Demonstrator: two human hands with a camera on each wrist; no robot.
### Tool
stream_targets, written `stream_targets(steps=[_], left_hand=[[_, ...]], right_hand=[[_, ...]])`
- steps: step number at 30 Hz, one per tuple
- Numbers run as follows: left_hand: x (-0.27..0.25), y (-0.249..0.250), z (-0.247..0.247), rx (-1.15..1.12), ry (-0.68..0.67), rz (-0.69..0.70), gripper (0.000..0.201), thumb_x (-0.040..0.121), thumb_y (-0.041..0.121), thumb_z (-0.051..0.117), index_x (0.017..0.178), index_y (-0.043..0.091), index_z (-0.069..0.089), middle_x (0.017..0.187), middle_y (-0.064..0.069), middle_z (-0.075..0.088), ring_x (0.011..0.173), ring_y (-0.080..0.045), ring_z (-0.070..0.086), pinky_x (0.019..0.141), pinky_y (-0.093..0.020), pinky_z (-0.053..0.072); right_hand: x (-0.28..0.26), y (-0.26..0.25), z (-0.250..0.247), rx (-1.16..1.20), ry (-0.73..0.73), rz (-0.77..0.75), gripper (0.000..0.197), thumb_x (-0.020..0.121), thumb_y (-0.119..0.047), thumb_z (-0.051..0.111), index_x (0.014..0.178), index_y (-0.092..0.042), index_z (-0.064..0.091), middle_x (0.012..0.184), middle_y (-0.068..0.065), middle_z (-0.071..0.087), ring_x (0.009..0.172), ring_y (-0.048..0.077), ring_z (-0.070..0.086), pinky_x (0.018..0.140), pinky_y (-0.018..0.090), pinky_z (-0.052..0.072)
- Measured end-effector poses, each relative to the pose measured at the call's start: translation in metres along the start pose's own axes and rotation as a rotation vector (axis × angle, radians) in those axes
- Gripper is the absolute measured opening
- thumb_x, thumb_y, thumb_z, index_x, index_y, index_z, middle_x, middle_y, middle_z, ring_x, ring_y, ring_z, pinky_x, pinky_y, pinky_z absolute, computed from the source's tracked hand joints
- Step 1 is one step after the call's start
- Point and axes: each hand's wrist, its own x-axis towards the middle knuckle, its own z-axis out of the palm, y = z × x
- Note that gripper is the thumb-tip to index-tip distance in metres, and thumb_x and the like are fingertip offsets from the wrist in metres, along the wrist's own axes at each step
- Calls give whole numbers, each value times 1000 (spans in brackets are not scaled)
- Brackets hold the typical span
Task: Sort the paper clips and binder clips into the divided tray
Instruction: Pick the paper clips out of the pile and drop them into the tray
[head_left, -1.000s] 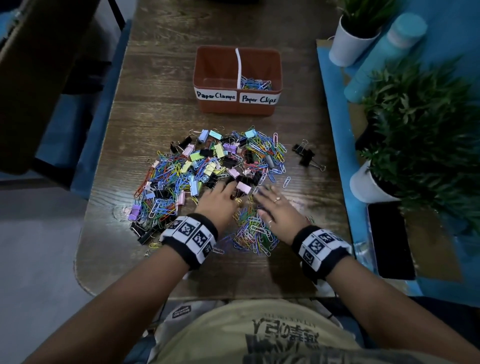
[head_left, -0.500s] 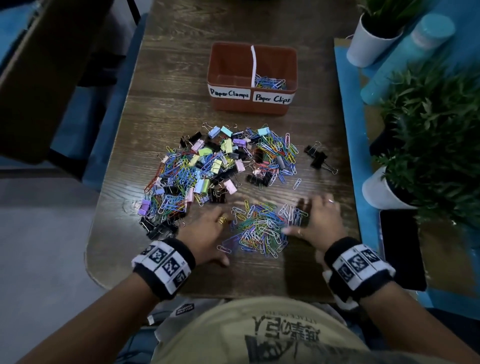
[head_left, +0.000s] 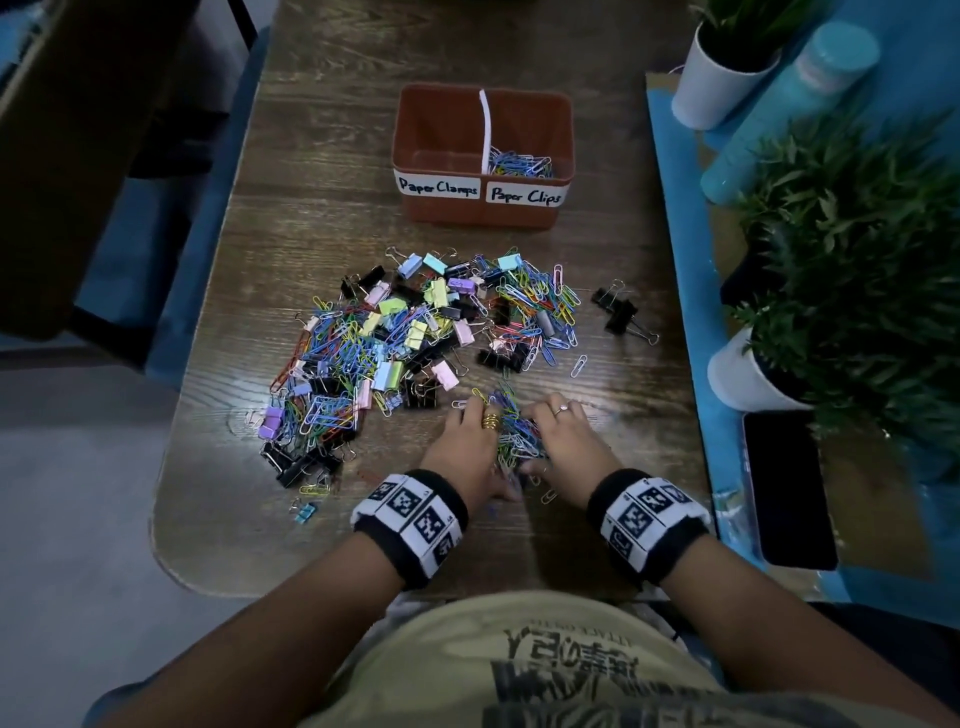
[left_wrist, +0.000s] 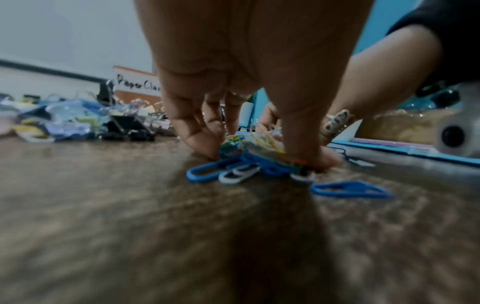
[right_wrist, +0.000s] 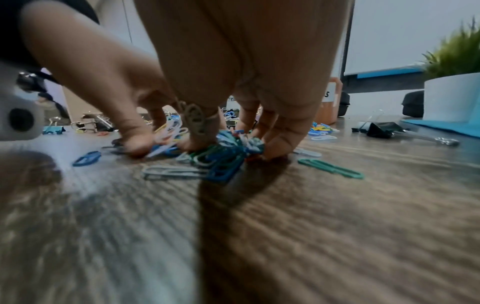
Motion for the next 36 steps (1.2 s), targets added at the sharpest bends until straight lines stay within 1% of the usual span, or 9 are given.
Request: stream_targets(steps=[5,7,9,16,21,25,30,32,36], left_hand=[[13,2,1,147,-4,-15,47,88,35,58,123,4,50,135,-13,30,124,-32,31,103,-43,40],[15,5,0,172,11,-16,35,93,20,52,124,5,48,134,-15,31,125,-34,32,102,-43,41],[19,6,-1,186,0,-13,33,95,12,44,127,3,46,134,-16,31,127,-35,31,104,-44,40],[23,0,-12,190,-53,-14,35,92,1,43,126,0,47,141,-19,28,130,-33,31,105,-41,40],[24,-8,-32,150,-98,-2,39,89,-5,42,128,-1,44,143,-21,25,129,-33,34,108,-40,36],[31,-14,-59,1,-33,50,33,91,2,50,124,1,48,140,-18,35,123,-26,44,109,-34,36],[53,-6,-140,-226,57,82,22,97,9,44,114,-1,51,110,-12,52,103,-23,52,86,-26,40],[78,-3,-181,-247,142,80,28,98,16,42,117,-3,50,117,-20,55,109,-29,53,86,-30,40],[134,7,-247,-179,242,18,34,99,21,40,120,-3,51,125,-22,54,116,-31,52,90,-32,40]], right_hand=[[-3,-6,3,-119,52,-39,38,94,-13,37,131,-3,37,133,14,37,121,30,37,97,38,41],[-3,-12,6,-128,52,-44,65,80,-9,-2,130,3,38,130,22,41,118,36,41,96,41,42],[1,-14,9,-170,51,-42,83,65,-10,-13,130,3,36,131,22,40,120,36,39,98,39,42],[6,-4,0,-95,-3,41,47,79,18,36,123,1,37,124,20,44,117,33,39,95,35,41],[8,13,-20,38,-86,98,31,85,9,40,115,4,39,111,22,52,103,31,49,80,30,37],[2,18,-58,138,-47,63,15,91,2,40,104,-6,36,77,2,43,73,19,45,51,20,26],[27,18,-120,376,230,10,9,94,-2,41,103,-1,43,76,2,44,70,16,45,63,21,37],[59,17,-149,446,340,35,16,93,-3,42,108,2,46,75,5,46,73,21,47,65,32,40],[152,4,-214,510,339,56,10,94,-9,40,86,-10,47,71,8,48,60,18,49,50,20,36]])
